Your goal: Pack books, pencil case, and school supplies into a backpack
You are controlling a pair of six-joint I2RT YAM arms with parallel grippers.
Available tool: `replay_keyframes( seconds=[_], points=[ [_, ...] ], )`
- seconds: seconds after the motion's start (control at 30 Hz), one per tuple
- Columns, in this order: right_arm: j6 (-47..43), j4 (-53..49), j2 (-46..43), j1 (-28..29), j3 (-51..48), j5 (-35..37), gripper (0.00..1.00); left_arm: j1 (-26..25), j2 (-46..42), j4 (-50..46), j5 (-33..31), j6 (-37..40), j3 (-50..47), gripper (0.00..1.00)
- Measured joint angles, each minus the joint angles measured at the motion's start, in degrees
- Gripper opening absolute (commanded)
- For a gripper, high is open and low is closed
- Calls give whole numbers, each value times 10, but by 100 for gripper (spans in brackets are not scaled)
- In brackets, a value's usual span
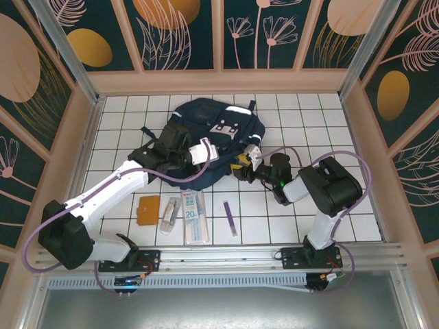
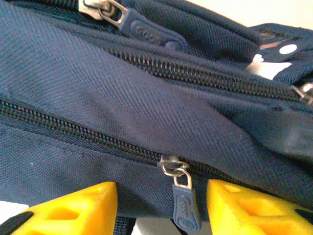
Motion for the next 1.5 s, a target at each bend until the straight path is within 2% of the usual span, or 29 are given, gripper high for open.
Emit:
replay_keyframes(
  seconds=[0.13, 0.23, 0.4, 0.5, 0.77, 0.93, 1.0, 1.03, 1.07, 1.1, 1.13, 1.2, 1.3, 1.5],
  points=[
    [-12, 38, 10, 5, -22, 0, 12, 1, -29, 4, 5, 4, -35, 0],
    [-13, 59, 11, 9, -31, 2, 1, 1, -37, 3, 10, 6, -36, 0],
    [-13, 60, 2, 12, -36, 35, 0, 1, -37, 4, 5, 10, -36, 0],
    [-2, 49, -14, 16, -40, 84, 0, 0, -38, 10, -3, 15, -41, 0],
    [114, -65, -19, -15, -35, 227, 0, -2, -43, 24, -19, 37, -67, 0],
    [152, -90, -10, -48, -28, 262, 0, -2, -44, 27, -29, 56, -67, 0],
    [154, -88, -10, -50, -28, 261, 11, -2, -39, 29, -31, 57, -66, 4],
    [156, -86, -10, -50, -28, 258, 22, -2, -34, 29, -32, 57, -64, 21],
    [157, -83, -11, -50, -28, 253, 34, -2, -27, 33, -33, 56, -61, 45],
    [155, -82, -13, -51, -28, 250, 40, -2, -22, 40, -34, 50, -57, 55],
    [160, -82, -19, -52, -30, 247, 44, -2, -17, 49, -35, 44, -54, 60],
    [168, -87, -39, -56, -35, 248, 46, -2, -9, 73, -36, 26, -46, 65],
    [184, -119, -90, -64, -38, 254, 47, -2, 9, 110, -36, 19, -31, 67],
    [197, -220, -216, -83, -31, 278, 54, -16, 98, 121, -54, 69, 7, 72]
  ],
)
